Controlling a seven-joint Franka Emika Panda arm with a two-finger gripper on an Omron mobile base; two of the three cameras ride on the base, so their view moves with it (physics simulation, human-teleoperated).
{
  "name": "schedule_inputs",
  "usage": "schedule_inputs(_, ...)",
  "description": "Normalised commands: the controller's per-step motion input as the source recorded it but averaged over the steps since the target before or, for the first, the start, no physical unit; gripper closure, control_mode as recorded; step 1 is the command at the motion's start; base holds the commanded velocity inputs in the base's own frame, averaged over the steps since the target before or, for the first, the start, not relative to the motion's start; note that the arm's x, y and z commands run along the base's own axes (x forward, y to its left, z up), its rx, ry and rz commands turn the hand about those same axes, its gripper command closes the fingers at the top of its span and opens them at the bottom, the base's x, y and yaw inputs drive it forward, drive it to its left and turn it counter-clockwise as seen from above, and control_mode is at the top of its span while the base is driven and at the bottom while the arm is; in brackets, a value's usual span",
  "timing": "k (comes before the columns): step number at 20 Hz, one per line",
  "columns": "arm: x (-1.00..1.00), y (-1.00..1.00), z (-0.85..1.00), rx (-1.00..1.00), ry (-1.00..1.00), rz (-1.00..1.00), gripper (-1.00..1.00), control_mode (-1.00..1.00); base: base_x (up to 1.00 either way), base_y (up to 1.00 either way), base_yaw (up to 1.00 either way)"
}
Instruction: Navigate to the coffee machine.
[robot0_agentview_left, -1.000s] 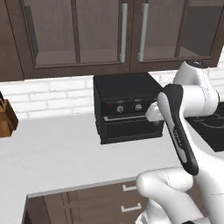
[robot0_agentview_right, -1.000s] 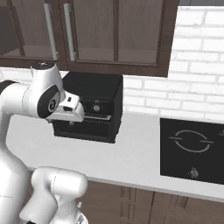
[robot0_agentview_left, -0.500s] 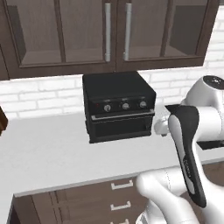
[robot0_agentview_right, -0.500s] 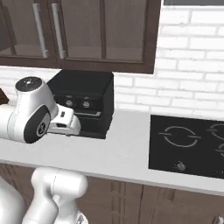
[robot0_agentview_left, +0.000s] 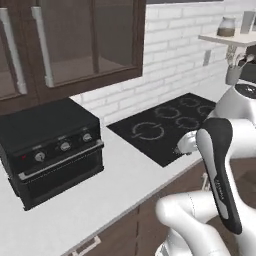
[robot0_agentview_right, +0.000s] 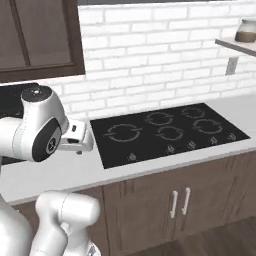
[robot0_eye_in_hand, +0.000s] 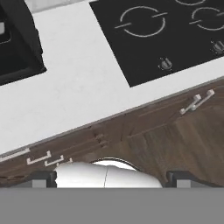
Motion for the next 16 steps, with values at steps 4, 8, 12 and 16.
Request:
schedule_inputs(4,0.0,0.0,0.0,0.0,0.0,0.0,-1.0,1.0,0.0,-0.25,-0.9)
schedule_inputs(8,0.0,0.0,0.0,0.0,0.0,0.0,-1.0,1.0,0.0,-0.35,-0.83)
schedule_inputs(12,0.0,0.0,0.0,0.0,0.0,0.0,-1.0,1.0,0.0,-0.44,-0.78)
schedule_inputs(16,0.0,0.0,0.0,0.0,0.0,0.0,-1.0,1.0,0.0,-0.19,-0.87)
